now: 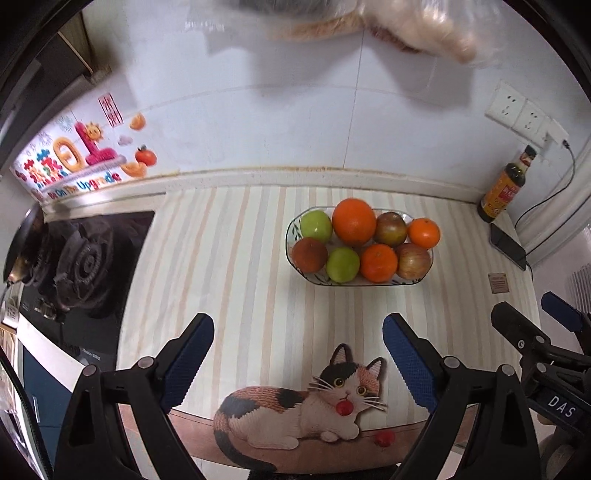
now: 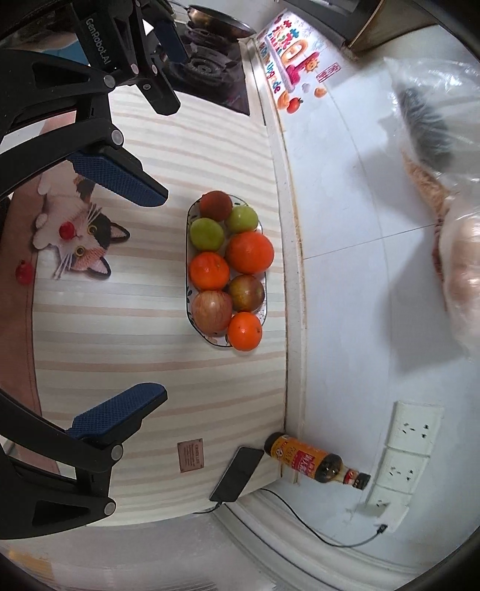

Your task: Organize fruits

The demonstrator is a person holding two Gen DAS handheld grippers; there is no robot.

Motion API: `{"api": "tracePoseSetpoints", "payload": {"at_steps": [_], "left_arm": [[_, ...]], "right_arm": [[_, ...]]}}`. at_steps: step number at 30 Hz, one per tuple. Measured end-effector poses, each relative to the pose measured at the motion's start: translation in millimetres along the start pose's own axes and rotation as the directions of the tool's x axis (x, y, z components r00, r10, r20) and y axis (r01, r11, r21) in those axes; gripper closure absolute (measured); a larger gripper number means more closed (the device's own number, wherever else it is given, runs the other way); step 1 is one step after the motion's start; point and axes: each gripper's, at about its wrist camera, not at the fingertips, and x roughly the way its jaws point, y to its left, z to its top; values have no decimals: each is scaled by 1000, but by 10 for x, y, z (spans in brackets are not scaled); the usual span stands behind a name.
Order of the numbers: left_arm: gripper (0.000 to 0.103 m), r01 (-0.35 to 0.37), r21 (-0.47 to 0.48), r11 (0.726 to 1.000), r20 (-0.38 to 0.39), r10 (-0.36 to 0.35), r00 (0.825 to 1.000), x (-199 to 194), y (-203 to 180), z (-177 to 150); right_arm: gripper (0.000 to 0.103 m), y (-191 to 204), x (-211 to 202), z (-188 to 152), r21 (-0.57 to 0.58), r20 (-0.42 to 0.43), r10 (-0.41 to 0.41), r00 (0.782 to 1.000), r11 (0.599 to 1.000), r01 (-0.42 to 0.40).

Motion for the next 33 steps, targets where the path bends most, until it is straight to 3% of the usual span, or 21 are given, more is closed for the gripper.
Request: {"api": "tracePoseSetpoints", "payload": {"at_steps": [16, 24, 27, 29, 33], "left_arm": [[9, 31, 28, 999, 123, -34, 992, -588, -20, -158], [9, 42, 14, 999, 117, -43, 992, -587, -13, -218], [8, 60, 18, 998, 51, -60, 997, -412, -6, -247], [1, 61, 27, 998, 5, -62, 998, -257, -14, -283], [1, 37, 34, 999, -113, -33, 993, 135, -3, -448]], "right_arm": [[5, 62, -633, -145, 4, 90, 5, 996, 1000, -6], [4, 53, -674, -161, 16, 91, 14, 996, 1000, -16], [4, 27, -565, -197, 27, 46, 48, 998, 998, -49], [4, 4, -383, -261, 34, -21, 82, 996, 996, -81], [4, -39, 208, -546, 51, -220, 145, 965, 989, -137]]}}
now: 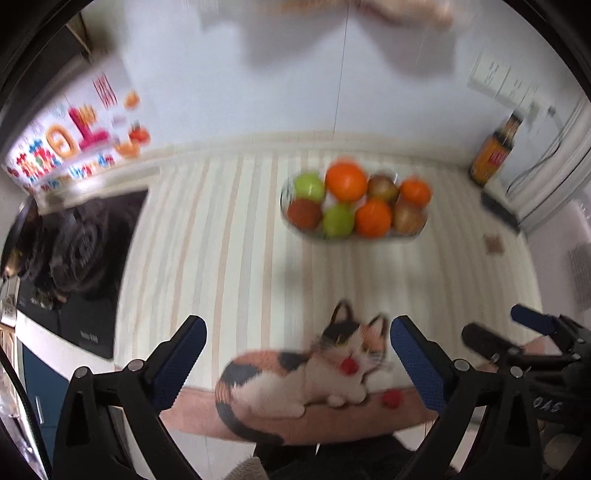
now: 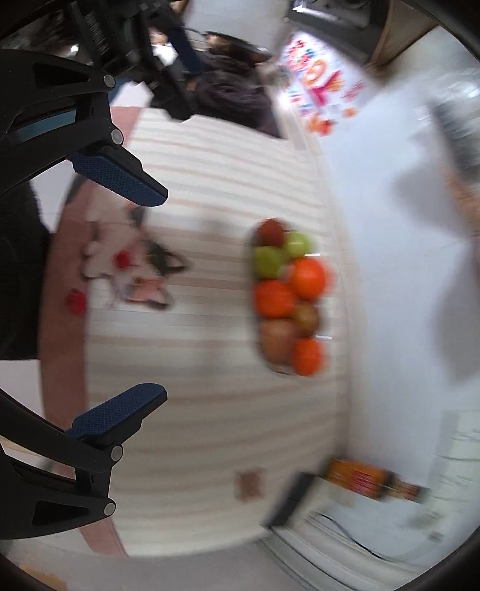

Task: Organize fruits
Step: 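Grasp a red cherry tomato with the right tool while the left tool grasps another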

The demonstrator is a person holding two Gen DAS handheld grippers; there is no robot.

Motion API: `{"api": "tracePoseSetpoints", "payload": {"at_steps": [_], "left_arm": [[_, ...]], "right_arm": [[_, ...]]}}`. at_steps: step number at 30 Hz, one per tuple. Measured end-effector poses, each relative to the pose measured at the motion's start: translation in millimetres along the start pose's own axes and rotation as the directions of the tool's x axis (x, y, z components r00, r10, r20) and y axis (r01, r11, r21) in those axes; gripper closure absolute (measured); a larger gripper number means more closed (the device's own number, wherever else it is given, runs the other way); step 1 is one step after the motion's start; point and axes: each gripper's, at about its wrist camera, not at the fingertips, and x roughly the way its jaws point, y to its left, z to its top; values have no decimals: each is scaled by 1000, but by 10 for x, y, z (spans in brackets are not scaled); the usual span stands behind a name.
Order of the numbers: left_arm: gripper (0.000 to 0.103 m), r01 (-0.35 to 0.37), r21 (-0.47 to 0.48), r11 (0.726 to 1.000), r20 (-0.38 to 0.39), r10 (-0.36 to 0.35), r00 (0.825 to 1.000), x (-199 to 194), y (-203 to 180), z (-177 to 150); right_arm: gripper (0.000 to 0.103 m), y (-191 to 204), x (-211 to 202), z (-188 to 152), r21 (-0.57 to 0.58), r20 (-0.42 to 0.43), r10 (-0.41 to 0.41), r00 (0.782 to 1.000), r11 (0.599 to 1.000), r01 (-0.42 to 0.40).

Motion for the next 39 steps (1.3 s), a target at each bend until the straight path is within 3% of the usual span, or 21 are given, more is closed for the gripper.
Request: {"api": "tracePoseSetpoints", "payload": {"at_steps": [3, 7, 10, 16, 21, 24, 28, 33, 34, 36, 39], "left_arm": [[1, -1, -1, 1000, -107, 1, 994, 331, 28, -140], [1, -6, -14, 1000, -224, 2, 975, 724, 64, -338], [1, -16, -17, 1000, -270, 11, 963, 897, 75, -435], [1, -18, -2, 1000, -330, 17, 944, 1124, 54, -554], [1, -4, 0, 1000, -351, 4, 936, 1247, 17, -622], [1, 12, 0, 1000, -351, -11, 936, 1271, -31, -641], [2, 44, 11, 999, -331, -37, 943, 1288, -124, -646], [26, 83, 40, 996, -336, -65, 940, 1433, -329, -615], [27, 93, 47, 995, -343, -72, 937, 1480, -378, -602], [41, 119, 54, 991, -352, -92, 931, 1557, -488, -591], [48, 146, 62, 987, -369, -113, 922, 1664, -630, -575]], "right_arm": [[4, -122, 477, -197, 24, -136, 30, 990, 999, -27], [8, -285, 1054, -532, 86, -293, 85, 952, 994, -62], [30, -313, 1302, -731, 92, -354, 93, 931, 994, -65], [36, -241, 1592, -980, 66, -410, 86, 908, 996, -64], [55, -169, 1791, -1095, 47, -438, 83, 895, 997, -69], [67, -102, 1806, -1128, 3, -411, 61, 910, 998, -65], [67, -65, 1726, -1078, -20, -375, 47, 926, 998, -59], [67, -212, 1601, -970, 6, -332, 42, 942, 999, -42], [67, -279, 1607, -942, 12, -329, 43, 943, 999, -41], [67, -362, 1589, -894, 24, -321, 40, 946, 999, -34], [67, -492, 1568, -822, 38, -314, 37, 949, 999, -26]]}}
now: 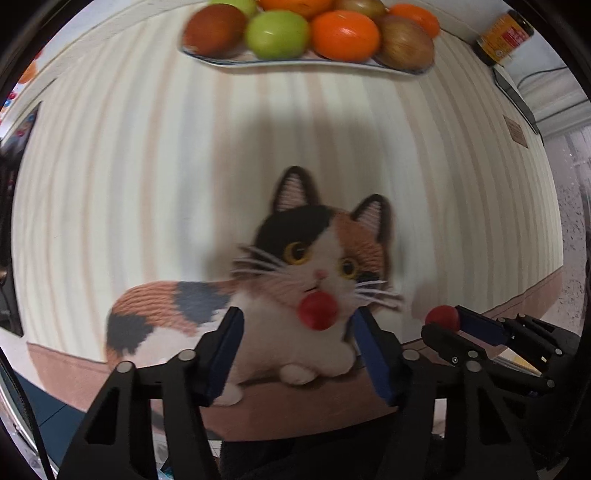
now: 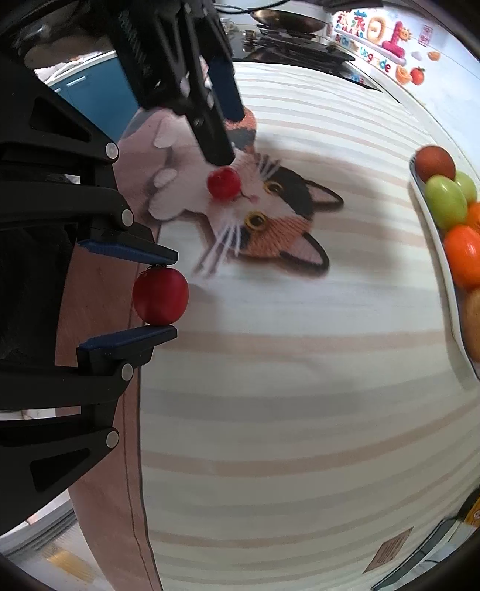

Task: Organize fruits
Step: 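Grasp a red cherry tomato with the right tool while the left tool grasps another, then lower both cherry tomatoes into the plate and open both tools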

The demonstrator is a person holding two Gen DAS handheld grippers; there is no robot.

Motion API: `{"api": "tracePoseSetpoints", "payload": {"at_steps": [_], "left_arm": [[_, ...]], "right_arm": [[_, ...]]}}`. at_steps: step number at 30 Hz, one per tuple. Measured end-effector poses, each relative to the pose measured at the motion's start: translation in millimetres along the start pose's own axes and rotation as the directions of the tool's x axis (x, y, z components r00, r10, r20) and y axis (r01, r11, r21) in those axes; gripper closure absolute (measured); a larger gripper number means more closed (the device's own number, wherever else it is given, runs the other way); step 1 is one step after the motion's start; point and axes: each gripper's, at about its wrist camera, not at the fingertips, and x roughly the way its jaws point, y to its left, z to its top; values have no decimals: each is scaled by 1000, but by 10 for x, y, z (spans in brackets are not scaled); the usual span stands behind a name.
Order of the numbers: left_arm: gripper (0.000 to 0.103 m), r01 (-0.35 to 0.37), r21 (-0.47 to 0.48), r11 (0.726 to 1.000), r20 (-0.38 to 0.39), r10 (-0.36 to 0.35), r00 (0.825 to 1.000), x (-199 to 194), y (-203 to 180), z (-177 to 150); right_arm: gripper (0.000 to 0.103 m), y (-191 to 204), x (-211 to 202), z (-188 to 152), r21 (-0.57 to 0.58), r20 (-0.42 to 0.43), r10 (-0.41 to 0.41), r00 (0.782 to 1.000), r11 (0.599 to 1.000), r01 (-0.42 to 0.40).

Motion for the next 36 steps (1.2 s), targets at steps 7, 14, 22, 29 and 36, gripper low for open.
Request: {"api": "tracePoseSetpoints", "payload": {"at_steps": [7, 14, 22, 29, 36], "left_arm": [[49, 3, 30, 1000, -31, -2, 1000, 198, -214, 134], [68, 22, 14, 1000, -53, -21, 998, 297, -131, 216], [79, 43, 0, 999, -56, -43, 998, 396, -24, 241], [80, 60, -13, 998, -38, -60, 997, 310, 155, 177], [80, 102, -42, 994, 15, -102, 995, -5, 313, 171]], "right_arm": [[67, -22, 10, 13, 16, 14, -6, 1000, 1000, 6], [67, -39, 17, 88, 23, 19, -5, 1000, 1000, 4], [67, -54, -26, 157, 26, 28, -3, 1000, 1000, 2], [67, -53, -91, 225, 30, 45, 4, 999, 1000, -5], [67, -39, -205, 316, 38, 74, 24, 997, 999, -26]]}}
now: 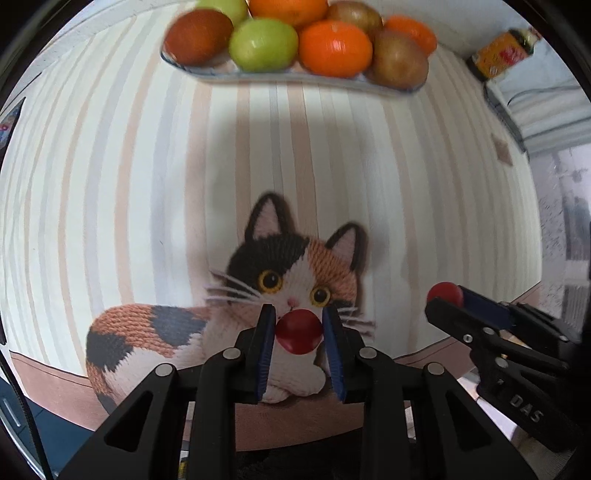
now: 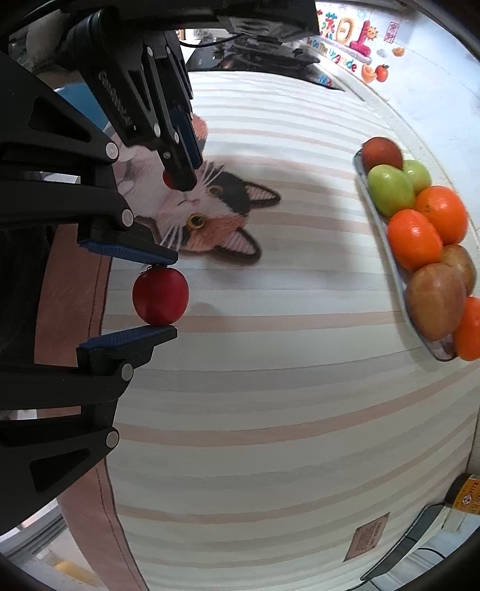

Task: Organize fruits
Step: 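Lower both cherry tomatoes into the plate and open both tools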

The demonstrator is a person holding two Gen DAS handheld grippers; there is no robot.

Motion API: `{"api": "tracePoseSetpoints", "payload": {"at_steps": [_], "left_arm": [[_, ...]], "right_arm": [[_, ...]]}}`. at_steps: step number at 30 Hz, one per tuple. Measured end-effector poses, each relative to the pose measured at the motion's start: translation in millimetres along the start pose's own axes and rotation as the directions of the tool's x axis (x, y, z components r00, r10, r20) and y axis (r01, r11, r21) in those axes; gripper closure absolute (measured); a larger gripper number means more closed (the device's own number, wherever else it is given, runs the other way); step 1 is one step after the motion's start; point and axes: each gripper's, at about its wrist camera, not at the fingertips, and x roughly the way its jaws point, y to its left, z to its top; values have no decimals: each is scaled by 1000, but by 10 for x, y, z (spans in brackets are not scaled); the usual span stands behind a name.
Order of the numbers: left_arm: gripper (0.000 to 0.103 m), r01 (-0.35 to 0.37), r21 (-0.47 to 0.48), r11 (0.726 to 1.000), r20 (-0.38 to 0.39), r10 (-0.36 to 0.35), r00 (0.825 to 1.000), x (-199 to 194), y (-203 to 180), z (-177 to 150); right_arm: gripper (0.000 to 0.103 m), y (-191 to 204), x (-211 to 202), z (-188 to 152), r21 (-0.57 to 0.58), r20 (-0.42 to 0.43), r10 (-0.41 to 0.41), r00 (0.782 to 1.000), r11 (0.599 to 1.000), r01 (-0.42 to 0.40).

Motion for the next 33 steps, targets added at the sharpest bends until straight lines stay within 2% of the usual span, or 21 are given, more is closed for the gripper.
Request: {"api": "tracePoseSetpoints", "payload": {"at_steps": [8, 18, 24, 29, 33], "left_arm": [[80, 111, -108, 988, 105, -100, 989, -587, 363, 353], [80, 177, -221, 959, 191, -136, 972, -978, 703, 958], [80, 202, -260, 944, 212, -149, 966, -1095, 819, 1363], [80, 240, -254, 937, 200, -192, 961, -1064, 714, 1563], [80, 271, -234, 934, 182, -231, 956, -974, 514, 1658]], "right_arm": [[67, 104, -231, 371, 2, 79, 65, 995, 998, -65], [67, 386, -370, 1101, 19, 142, 198, 970, 979, -202], [67, 525, -485, 1509, 6, 173, 240, 955, 970, -245], [67, 317, -611, 1720, 49, 210, 233, 950, 968, -248], [67, -42, -627, 1845, 138, 233, 221, 947, 956, -257]]}}
